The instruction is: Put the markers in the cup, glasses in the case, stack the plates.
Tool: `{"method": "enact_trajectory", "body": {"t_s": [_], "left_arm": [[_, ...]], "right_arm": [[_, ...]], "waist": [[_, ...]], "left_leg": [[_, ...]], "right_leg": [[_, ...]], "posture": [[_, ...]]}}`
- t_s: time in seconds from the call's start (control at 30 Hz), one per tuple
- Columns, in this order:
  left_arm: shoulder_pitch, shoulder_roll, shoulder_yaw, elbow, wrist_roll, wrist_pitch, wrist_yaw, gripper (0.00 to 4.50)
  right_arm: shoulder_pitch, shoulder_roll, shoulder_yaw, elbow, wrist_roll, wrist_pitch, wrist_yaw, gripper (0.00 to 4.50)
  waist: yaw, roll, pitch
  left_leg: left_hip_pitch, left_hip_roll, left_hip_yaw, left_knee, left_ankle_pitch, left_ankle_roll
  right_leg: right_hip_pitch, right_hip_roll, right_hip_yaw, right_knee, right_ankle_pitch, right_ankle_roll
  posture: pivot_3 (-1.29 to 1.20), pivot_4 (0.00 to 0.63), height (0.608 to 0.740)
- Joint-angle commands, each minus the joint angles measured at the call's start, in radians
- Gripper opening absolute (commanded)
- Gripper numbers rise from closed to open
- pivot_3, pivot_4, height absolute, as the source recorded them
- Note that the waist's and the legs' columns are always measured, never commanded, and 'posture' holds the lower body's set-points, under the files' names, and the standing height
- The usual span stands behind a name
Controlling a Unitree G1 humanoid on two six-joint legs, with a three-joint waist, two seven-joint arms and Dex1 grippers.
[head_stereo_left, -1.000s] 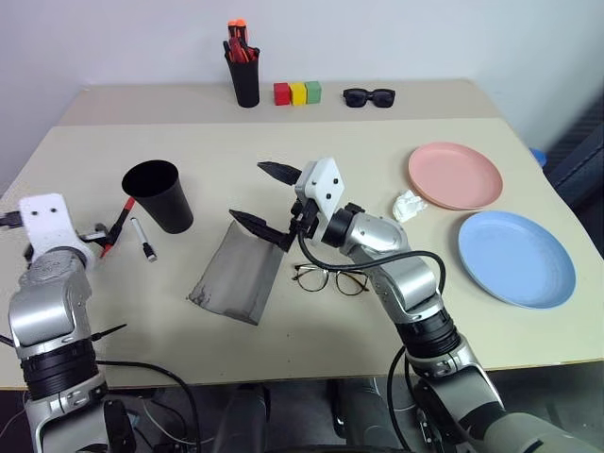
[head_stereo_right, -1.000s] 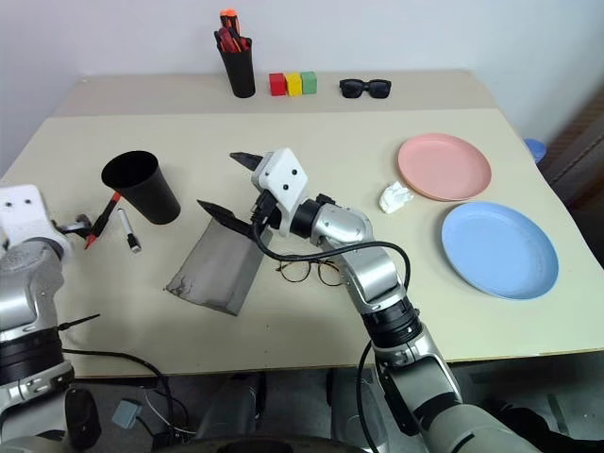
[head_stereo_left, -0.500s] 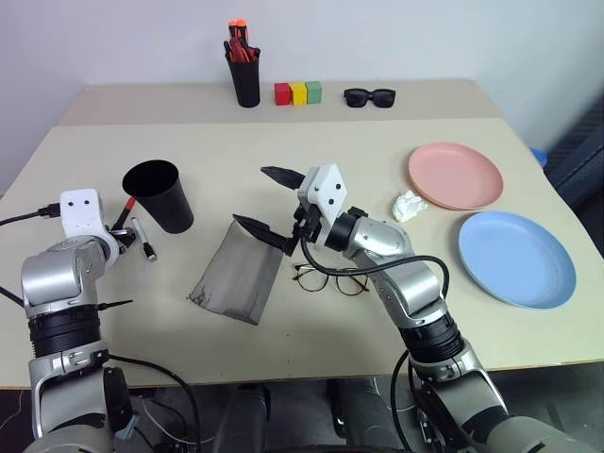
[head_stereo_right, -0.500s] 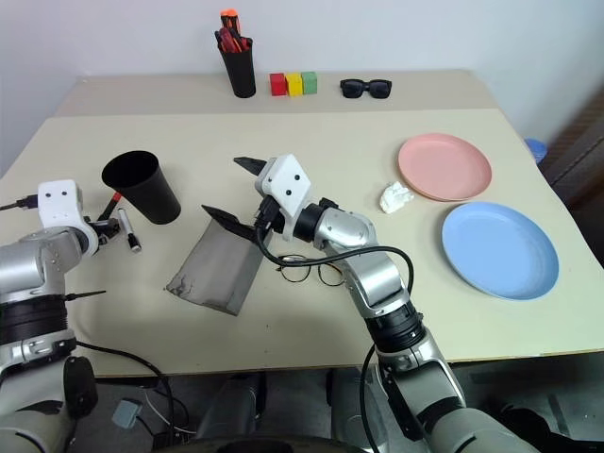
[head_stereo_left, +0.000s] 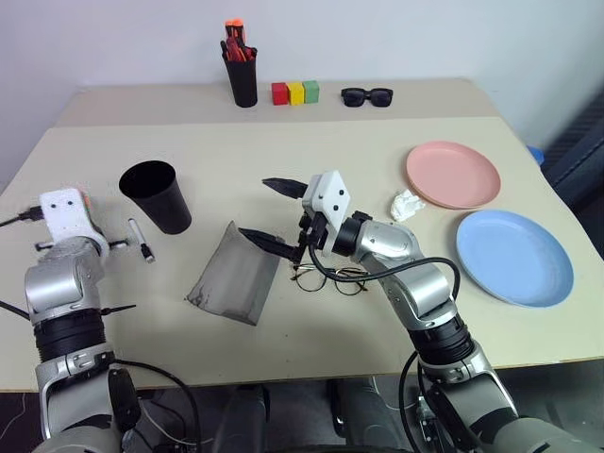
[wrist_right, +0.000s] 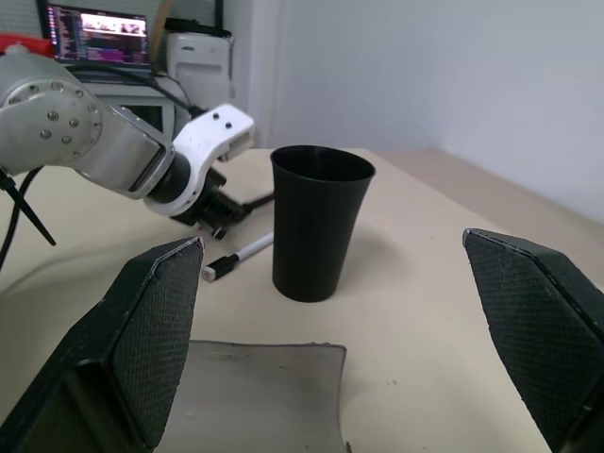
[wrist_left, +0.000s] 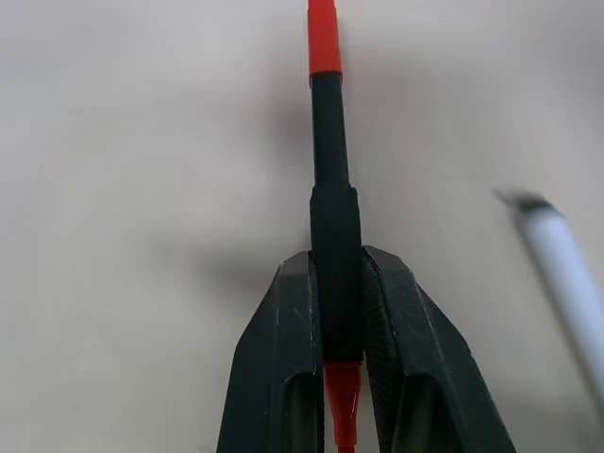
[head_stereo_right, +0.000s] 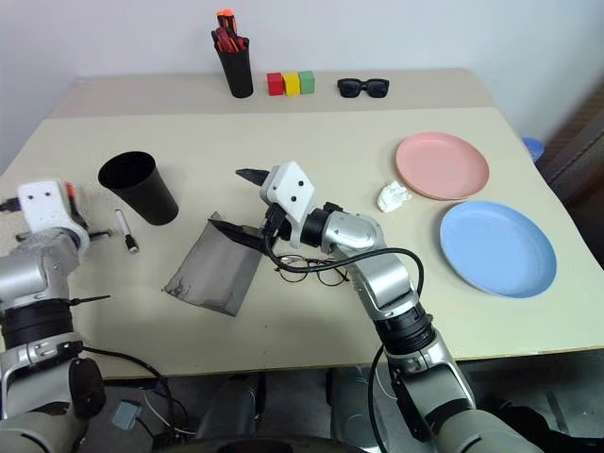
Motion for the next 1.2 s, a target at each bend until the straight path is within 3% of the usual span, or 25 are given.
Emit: {"method": "enact_trajectory", "body": {"t_s": [0.03,0.17,0.43,0.93,1.0,1.03,1.2], "left_arm": [[-0.008,-0.010,0.026,-0.173,0.002,-0.333,0.004,0.00],[-0.033,-0.062,-0.008,-0.305,-0.086,-0.469,-0.082,0.00],[0.010,-0.132,-0.174,-0.342,-0.032,-0.508,-0.105,0.00],[0.117,-0.186,-0.190,-0.374,0.027,-0.540,-0.044,0.00],[0.123,-0.186,-0.194,-0.372,0.040,-0.545,-0.036,1.03],[0.123,-0.187,-0.196,-0.368,0.046,-0.546,-0.029,1.32],[0.127,-0.196,-0.197,-0.364,0.053,-0.548,-0.021,1.32]], "right_arm": [[-0.005,0.009,0.005,-0.044,0.014,-0.016,0.006,4.50],[-0.014,0.026,-0.005,-0.031,0.011,-0.029,-0.009,4.50],[-0.020,0.037,-0.008,-0.018,0.005,-0.043,-0.023,4.50],[-0.011,0.037,-0.005,-0.028,0.007,-0.046,-0.035,4.50],[-0.012,0.038,-0.004,-0.026,0.008,-0.046,-0.034,4.50],[-0.013,0.039,-0.003,-0.025,0.008,-0.047,-0.033,4.50],[-0.014,0.038,-0.003,-0.024,0.008,-0.045,-0.030,4.50]], "waist": [[0.004,0.000,0.000],[0.016,0.000,0.000],[0.015,0.000,0.000],[0.000,0.000,0.000],[0.000,0.000,0.000],[0.000,0.000,0.000],[0.000,0.000,0.000]], "left_leg": [[0.000,0.000,0.000,0.000,0.000,0.000],[-0.001,-0.001,0.000,0.000,0.001,-0.001],[-0.001,-0.001,0.001,0.000,0.001,-0.001],[0.000,-0.001,0.000,0.000,0.001,-0.001],[0.000,-0.001,0.000,0.000,0.001,-0.001],[0.000,-0.001,0.000,0.000,0.001,-0.001],[0.000,-0.001,0.000,0.000,0.001,-0.001]], "right_leg": [[0.000,0.000,0.000,0.000,0.000,0.000],[0.001,-0.002,0.000,-0.002,0.000,0.000],[0.001,-0.001,0.000,-0.001,0.000,0.000],[0.001,0.000,0.000,-0.001,0.000,0.000],[0.001,0.000,0.000,-0.001,0.000,0.000],[0.001,0.000,0.000,-0.001,0.000,0.000],[0.001,0.000,0.000,-0.001,0.000,0.000]], "posture": [[0.00,0.150,0.740],[0.00,0.150,0.740],[0.00,0.150,0.740],[0.00,0.150,0.740],[0.00,0.150,0.740],[0.00,0.150,0.740],[0.00,0.150,0.740]]}}
